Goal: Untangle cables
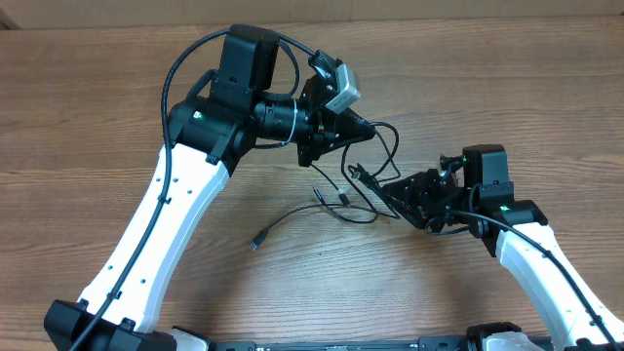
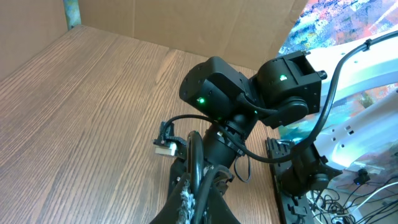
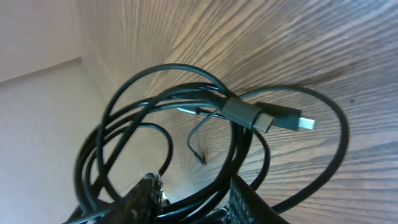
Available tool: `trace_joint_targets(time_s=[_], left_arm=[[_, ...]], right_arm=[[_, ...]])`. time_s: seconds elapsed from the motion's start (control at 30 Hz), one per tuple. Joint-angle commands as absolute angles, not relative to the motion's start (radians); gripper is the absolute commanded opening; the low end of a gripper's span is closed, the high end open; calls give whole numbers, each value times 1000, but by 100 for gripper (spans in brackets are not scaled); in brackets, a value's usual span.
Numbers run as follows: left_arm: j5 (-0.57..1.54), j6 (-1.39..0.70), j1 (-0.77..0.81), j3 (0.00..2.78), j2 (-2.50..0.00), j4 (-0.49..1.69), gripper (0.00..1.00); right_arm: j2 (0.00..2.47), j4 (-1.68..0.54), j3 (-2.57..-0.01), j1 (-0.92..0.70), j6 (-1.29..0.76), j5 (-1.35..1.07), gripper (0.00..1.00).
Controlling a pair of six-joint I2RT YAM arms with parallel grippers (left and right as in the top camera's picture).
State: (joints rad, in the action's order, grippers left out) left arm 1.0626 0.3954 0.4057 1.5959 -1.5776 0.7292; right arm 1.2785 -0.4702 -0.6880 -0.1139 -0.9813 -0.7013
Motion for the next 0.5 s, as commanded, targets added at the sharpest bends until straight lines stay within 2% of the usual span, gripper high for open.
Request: trace_joint_targets(time_s=[0.0,0.47], left_arm=[[1092,416,406,1606,-1549,725,4],[1090,416,406,1606,-1549,726,4]], right_arm=[[1277,-494,-707,-119,-1000,-696,34],[1277,-515,-707,-131,-999,-877,36]])
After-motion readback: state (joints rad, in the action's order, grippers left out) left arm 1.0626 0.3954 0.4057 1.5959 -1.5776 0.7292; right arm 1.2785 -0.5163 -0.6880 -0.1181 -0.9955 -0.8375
